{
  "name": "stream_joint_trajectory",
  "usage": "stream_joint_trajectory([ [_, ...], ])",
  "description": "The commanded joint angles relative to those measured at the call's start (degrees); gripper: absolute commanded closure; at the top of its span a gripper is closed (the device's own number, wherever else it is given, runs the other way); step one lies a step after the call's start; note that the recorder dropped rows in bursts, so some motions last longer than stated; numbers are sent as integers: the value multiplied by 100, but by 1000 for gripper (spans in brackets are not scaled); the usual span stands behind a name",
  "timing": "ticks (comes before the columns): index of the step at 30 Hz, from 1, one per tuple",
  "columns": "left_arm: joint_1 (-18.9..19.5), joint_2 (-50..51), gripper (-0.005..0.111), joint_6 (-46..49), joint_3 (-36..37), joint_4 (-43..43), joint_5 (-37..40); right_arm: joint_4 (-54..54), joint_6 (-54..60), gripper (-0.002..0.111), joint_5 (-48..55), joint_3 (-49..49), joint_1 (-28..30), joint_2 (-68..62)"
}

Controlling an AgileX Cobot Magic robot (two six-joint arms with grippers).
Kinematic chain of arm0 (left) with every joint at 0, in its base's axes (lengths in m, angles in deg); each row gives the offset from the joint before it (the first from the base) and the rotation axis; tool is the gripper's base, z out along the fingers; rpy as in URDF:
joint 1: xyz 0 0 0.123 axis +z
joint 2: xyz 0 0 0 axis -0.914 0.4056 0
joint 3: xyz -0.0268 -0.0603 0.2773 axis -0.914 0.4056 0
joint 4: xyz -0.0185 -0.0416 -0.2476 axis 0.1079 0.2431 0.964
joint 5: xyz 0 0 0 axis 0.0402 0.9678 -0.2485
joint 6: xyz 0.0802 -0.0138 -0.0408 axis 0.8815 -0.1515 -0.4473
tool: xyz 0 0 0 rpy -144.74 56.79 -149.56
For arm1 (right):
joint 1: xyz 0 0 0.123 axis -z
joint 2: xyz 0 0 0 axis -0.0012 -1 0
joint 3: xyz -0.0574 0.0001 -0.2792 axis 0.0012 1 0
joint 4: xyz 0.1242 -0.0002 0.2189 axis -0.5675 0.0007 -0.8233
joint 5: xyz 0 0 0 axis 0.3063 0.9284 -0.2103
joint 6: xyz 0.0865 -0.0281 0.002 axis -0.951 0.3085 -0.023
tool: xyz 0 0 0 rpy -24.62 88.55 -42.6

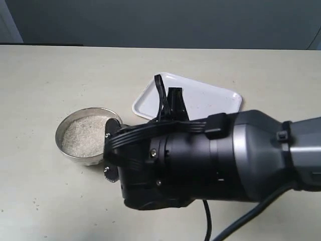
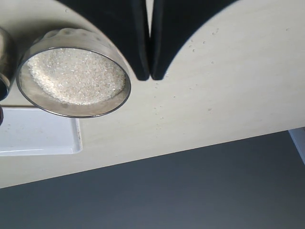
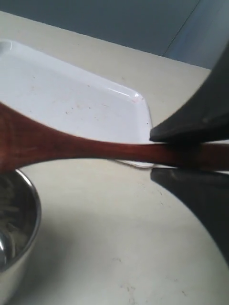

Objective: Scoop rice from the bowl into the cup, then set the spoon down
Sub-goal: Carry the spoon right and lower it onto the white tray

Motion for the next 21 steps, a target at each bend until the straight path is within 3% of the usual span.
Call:
stream_joint_trajectory([
  [1,-23,-25,106,-13,-14,-4,-85,-191,-67,109,-208,20,31,257],
  [9,-23,-25,106,-13,-14,-4,-85,-1059,309,109,-842,20,1004,727],
  [21,-23,-25,106,-13,-14,-4,-85,-2571,1895,109,-2648,20,3658,662],
])
